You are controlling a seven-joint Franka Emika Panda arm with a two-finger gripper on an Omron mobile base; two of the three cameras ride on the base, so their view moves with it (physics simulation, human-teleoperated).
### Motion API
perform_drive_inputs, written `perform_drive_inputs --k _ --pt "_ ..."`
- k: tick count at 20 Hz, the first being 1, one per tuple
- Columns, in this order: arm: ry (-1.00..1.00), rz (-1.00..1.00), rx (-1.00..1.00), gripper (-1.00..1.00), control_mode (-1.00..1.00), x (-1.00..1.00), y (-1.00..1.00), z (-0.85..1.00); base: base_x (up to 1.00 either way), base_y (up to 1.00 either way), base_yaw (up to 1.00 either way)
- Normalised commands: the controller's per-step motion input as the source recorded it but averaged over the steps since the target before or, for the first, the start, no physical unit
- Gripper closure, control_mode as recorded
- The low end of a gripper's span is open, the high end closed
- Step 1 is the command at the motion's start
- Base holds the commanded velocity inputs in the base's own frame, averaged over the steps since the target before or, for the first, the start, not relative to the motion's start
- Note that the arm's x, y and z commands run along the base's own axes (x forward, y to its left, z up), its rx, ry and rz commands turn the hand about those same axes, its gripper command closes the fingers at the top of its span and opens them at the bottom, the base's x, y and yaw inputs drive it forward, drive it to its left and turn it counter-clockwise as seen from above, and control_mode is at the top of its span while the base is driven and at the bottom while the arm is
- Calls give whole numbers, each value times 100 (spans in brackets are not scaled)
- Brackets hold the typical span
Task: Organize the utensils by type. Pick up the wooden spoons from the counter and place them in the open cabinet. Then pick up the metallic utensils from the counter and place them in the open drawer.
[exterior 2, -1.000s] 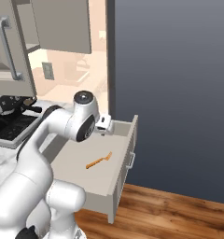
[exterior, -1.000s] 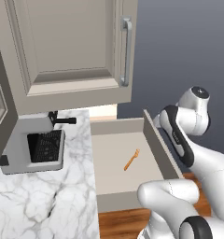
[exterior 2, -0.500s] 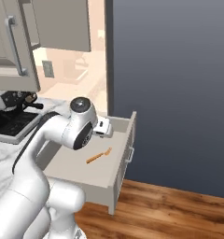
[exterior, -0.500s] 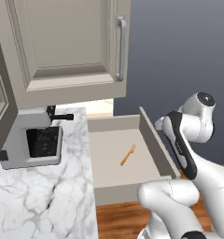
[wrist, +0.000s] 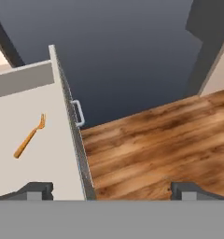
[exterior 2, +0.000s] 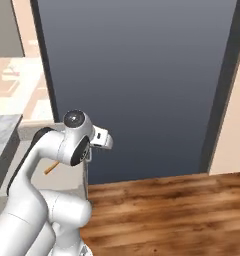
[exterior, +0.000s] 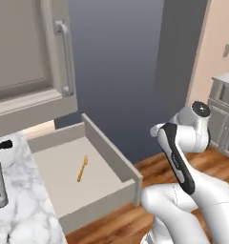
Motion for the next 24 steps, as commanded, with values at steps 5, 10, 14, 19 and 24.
perform_drive_inputs --k 5,10,14,19,24 --pt "0 0 0 -100 100 0 0 0 6 -47 -76" --pt "0 0 0 -100 100 0 0 0 4 -52 -75" --pt "0 0 0 -100 100 0 0 0 5 -52 -74" --pt "0 0 0 -100 100 0 0 0 9 -61 -65" --pt "0 0 0 -100 100 0 0 0 8 -70 -56"
